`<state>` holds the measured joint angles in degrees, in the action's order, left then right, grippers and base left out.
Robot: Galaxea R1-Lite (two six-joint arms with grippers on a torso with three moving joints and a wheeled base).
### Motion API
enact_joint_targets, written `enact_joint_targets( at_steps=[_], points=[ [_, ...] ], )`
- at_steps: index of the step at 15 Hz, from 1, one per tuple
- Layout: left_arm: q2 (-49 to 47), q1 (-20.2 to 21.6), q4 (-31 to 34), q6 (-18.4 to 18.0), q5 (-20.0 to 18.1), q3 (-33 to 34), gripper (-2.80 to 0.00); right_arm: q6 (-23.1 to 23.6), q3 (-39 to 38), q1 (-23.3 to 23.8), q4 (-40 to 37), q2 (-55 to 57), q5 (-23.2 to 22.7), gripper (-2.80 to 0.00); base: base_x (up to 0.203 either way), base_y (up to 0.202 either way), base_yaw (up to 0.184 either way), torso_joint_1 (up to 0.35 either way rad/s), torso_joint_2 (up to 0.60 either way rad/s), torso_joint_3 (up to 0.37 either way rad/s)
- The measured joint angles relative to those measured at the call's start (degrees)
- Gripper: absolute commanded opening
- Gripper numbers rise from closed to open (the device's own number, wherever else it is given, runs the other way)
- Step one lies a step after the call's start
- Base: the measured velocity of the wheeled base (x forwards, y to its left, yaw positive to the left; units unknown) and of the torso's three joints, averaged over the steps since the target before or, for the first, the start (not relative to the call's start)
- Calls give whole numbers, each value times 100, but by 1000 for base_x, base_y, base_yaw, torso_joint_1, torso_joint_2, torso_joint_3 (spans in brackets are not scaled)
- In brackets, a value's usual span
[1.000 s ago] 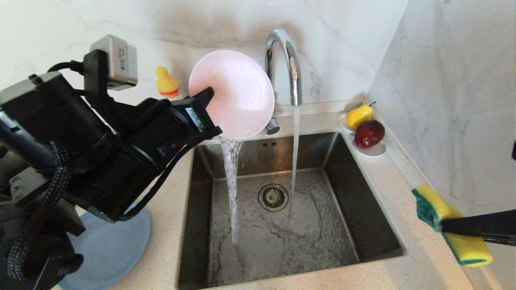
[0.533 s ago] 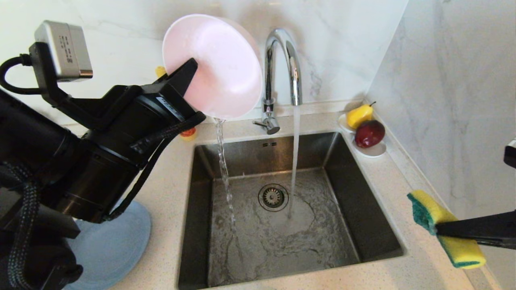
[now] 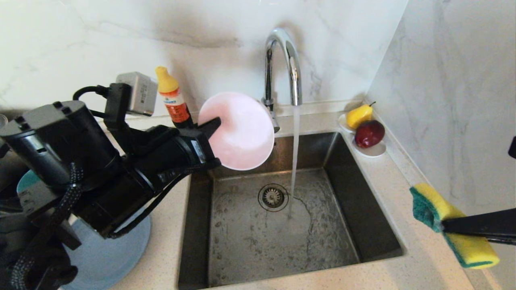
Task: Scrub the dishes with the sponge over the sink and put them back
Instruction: Wash the bowl, then wipe the bowl
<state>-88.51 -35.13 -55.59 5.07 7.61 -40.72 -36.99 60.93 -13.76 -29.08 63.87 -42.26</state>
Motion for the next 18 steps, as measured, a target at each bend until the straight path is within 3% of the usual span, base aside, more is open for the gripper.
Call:
enact_joint_targets(
  at_steps=[5, 7, 10, 12, 15, 18],
  points=[
    [520, -158, 3694, 366, 63, -761, -280, -57, 186, -636, -15, 136, -43, -280, 0, 0, 0, 0, 0, 0],
    [571, -539, 4464, 383, 425, -868, -280, -68, 355, -939, -47, 273, -24, -280, 0, 0, 0, 0, 0, 0],
    [239, -1151, 4418, 405, 1352, -967, -280, -72, 893, -1186, -275, 583, 18, -280, 0, 0, 0, 0, 0, 0],
    [-100, -1392, 3896, 413, 1900, -1091, -280, -71, 1303, -1289, -515, 841, 20, -280, 0, 0, 0, 0, 0, 0],
    [-491, -1549, 3116, 391, 2273, -1227, -280, -69, 1679, -1390, -652, 1280, 62, -280, 0, 0, 0, 0, 0, 0],
    [-691, -1674, 2770, 385, 2321, -1379, -280, -69, 2005, -1611, -716, 1741, 340, -280, 0, 0, 0, 0, 0, 0]
  ],
)
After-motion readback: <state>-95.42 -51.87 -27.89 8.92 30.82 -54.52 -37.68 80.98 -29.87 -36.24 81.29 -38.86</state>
